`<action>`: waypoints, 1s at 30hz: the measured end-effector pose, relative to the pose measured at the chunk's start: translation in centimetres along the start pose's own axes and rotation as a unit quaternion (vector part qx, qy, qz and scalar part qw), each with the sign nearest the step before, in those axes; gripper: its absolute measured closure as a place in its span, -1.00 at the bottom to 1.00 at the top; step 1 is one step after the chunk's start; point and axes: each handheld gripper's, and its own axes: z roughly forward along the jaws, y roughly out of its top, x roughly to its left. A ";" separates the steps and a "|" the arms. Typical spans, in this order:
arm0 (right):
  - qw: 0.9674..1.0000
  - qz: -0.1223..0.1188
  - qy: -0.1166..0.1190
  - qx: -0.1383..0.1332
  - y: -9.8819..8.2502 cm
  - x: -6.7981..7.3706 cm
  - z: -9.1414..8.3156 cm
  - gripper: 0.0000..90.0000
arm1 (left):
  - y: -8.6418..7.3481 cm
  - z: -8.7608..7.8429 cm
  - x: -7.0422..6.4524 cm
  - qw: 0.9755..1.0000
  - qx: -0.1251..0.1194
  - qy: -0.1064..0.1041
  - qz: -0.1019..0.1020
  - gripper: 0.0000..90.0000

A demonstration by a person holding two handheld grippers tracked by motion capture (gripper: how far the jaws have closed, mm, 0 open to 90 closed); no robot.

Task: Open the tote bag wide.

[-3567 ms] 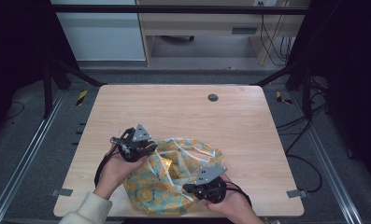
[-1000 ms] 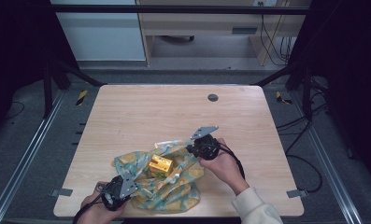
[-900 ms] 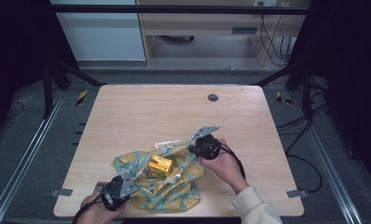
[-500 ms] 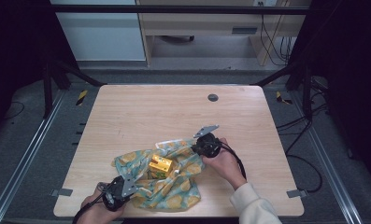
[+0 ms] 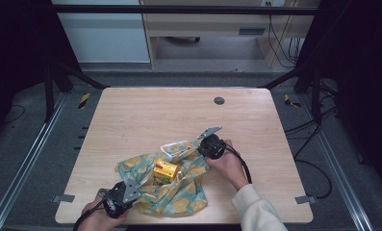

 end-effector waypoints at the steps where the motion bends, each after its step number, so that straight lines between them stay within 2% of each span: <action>1: 1.000 -0.001 0.002 -0.001 -0.1 -0.1 0.0 1.00 | 0.0 0.0 0.0 1.000 0.000 0.000 0.000 0.99; 5: 1.000 0.001 -0.004 -0.007 0.0 -0.2 -0.1 1.00 | 0.0 0.0 0.0 1.000 -0.001 -0.003 -0.001 0.99; 8: 1.000 0.002 -0.008 -0.007 0.0 -0.3 -0.1 1.00 | -0.2 -0.2 0.2 1.000 -0.008 -0.004 -0.009 0.99; 12: 1.000 0.005 -0.014 -0.003 -0.2 -0.6 0.0 1.00 | 0.0 0.1 -0.1 1.000 0.005 -0.002 0.005 0.99; 16: 1.000 -0.002 -0.018 -0.002 -0.2 -0.5 0.1 1.00 | -0.1 0.0 0.0 1.000 0.007 -0.004 0.003 0.99; 25: 1.000 0.003 -0.025 -0.005 -0.2 -0.6 -0.1 1.00 | 0.0 0.0 0.0 1.000 0.002 -0.001 0.004 0.98; 27: 1.000 0.015 -0.011 -0.018 -0.3 -0.7 -0.3 1.00 | 0.1 0.1 0.0 1.000 -0.005 0.005 0.002 0.88; 29: 0.999 0.020 0.000 -0.029 -0.3 -0.7 -0.5 0.85 | 0.1 -0.1 -0.1 1.000 -0.024 0.005 -0.008 0.77; 30: 0.999 0.016 -0.001 -0.033 -0.3 -0.6 -0.9 0.75 | 0.1 -0.1 -0.1 0.999 -0.031 0.010 -0.013 0.65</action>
